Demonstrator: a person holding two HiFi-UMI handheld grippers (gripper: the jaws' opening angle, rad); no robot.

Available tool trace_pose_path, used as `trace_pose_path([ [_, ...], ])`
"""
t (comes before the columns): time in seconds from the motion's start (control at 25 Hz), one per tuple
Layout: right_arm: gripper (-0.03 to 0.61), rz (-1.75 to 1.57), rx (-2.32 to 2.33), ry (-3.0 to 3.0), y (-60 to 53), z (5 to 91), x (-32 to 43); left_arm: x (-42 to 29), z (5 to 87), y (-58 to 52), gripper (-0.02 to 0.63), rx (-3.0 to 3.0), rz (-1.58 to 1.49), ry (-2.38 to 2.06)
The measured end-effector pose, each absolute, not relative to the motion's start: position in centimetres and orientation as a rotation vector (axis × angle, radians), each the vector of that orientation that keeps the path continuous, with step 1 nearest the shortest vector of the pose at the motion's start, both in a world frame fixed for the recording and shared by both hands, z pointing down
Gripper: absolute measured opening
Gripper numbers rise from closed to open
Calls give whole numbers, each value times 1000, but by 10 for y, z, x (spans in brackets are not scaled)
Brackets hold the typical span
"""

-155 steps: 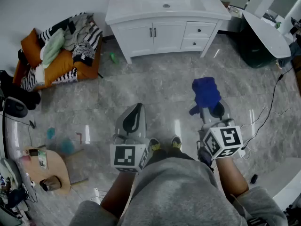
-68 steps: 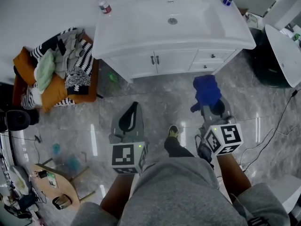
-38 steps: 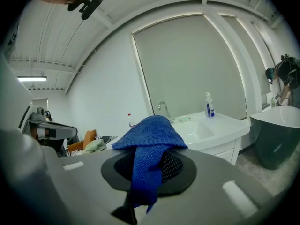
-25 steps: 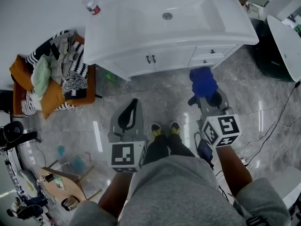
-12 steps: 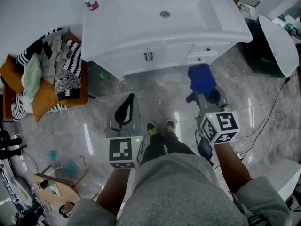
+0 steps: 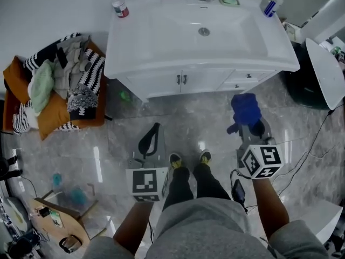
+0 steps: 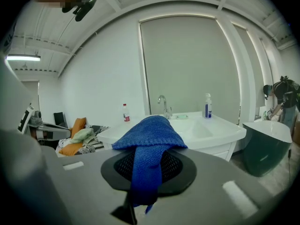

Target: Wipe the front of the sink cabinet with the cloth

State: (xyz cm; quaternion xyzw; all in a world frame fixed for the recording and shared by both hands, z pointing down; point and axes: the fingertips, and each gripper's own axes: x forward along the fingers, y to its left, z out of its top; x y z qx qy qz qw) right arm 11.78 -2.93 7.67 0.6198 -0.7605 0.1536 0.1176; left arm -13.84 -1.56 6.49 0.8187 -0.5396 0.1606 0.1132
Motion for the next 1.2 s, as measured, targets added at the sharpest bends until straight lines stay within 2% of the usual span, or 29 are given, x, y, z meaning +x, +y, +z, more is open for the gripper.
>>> trace_pose_path([
  [0.36,71,414,1708,-2296,-77,154,139,-145,137,-44,11,2272,428,-1731],
  [0.8,58,377,1788,-2352,-130,279,155,-154,301,-96,10,2209,432,-1781],
  [0.96,58,471,1762,-2462,-154,317,153,-144,363,-110,11,2226,436,-1763],
  [1.08,58,546,1830,-2522,-170,339,172,-135,404,-114,11,2235,459,-1770],
  [1.2,60,439,1947,-2424,-187,356,199,-130,440,-123,11,2245,458,-1795],
])
